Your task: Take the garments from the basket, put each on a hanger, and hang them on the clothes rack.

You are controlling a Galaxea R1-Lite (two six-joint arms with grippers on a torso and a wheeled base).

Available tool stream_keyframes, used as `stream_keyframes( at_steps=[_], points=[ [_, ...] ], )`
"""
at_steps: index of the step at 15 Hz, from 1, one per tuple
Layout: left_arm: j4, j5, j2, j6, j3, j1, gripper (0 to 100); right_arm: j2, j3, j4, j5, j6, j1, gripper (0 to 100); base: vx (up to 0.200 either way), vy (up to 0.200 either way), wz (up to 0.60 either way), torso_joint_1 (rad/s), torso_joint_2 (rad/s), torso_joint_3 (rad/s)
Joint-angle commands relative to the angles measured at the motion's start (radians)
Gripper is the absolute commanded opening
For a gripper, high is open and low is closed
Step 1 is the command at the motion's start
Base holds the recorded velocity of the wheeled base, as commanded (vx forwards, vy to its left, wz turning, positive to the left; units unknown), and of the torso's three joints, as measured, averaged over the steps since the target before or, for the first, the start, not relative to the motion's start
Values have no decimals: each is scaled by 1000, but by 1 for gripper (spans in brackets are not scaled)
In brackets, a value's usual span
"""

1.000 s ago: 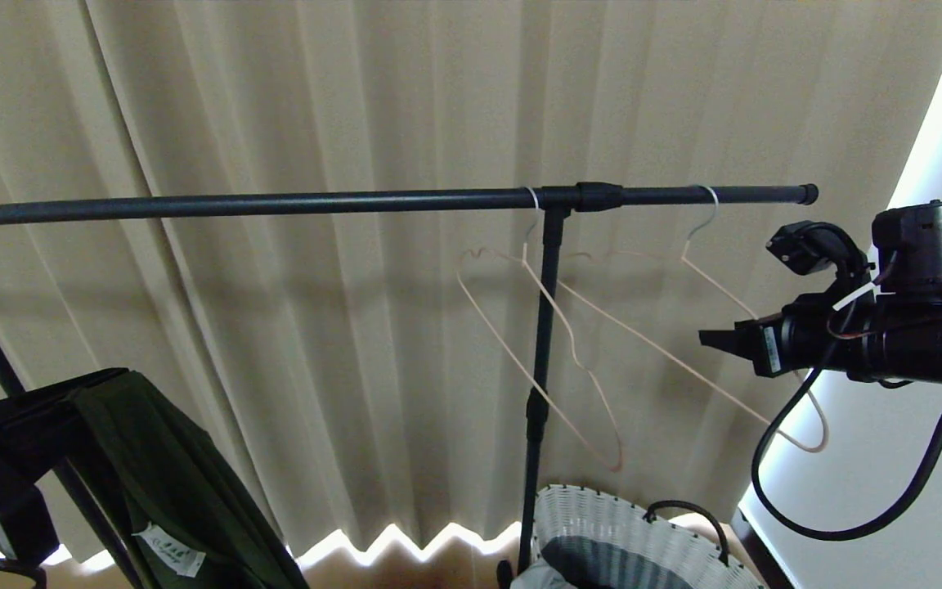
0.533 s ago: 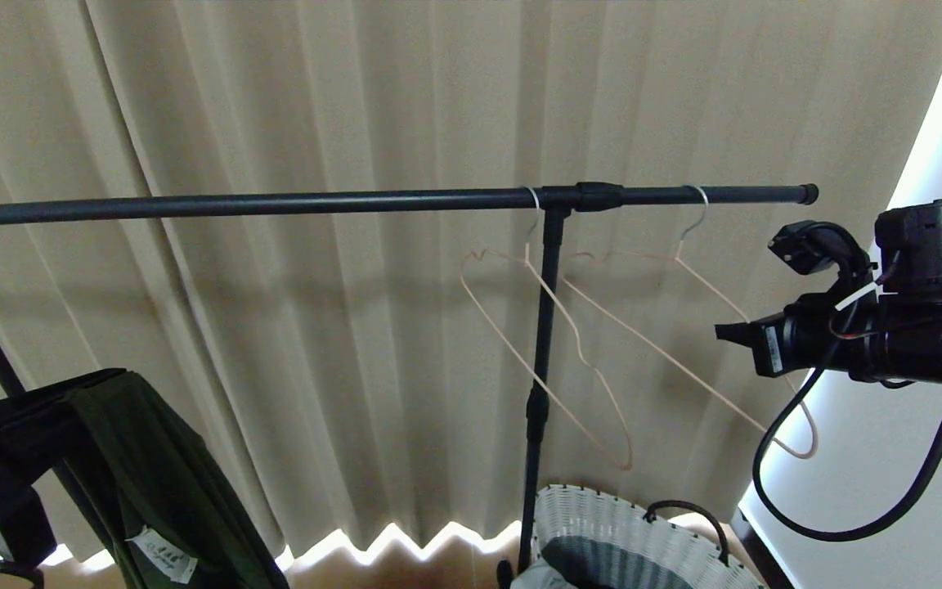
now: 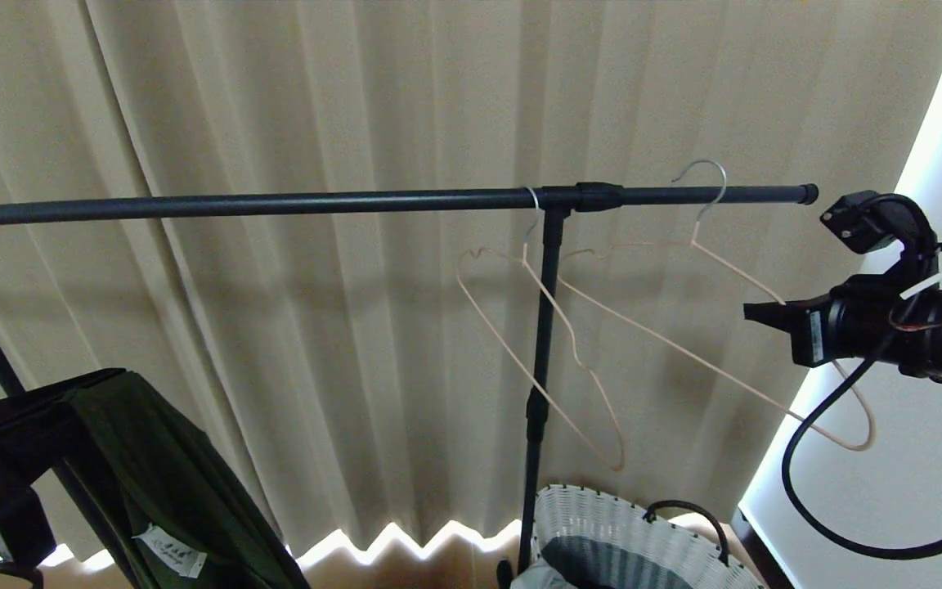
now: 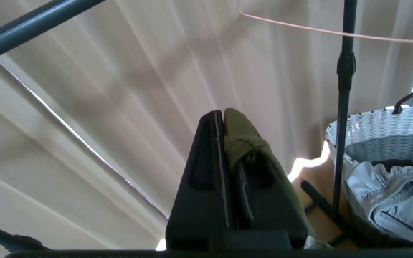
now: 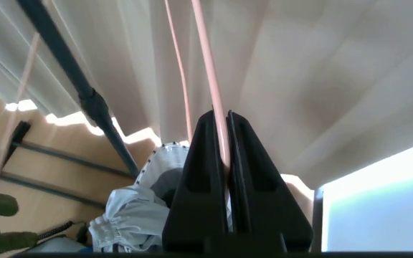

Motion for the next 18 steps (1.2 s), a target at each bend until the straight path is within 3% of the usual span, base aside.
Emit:
stream_keyframes(
  at_steps=[1,5,8,11,18],
  points=[
    [-1,0,0,0,1,0,0,-73,29,0,1,-1,-3,0,0,0,0,0,0,0],
    [-1,0,1,3,15,0,0,-176,117,0,1,-1,-23,0,0,0,0,0,0,0],
    [-1,5,1,0,18,6,0,-241,169,0,-41,-1,-29,0,0,0,0,0,0,0],
    [1,9,3,-3,20,8,0,-296,226,0,-87,-1,-29,0,-200,0,0,6,4,-1],
    [-1,9,3,-2,33,8,0,-345,261,0,-88,-1,-41,0,-200,0,0,-3,0,4]
  ],
)
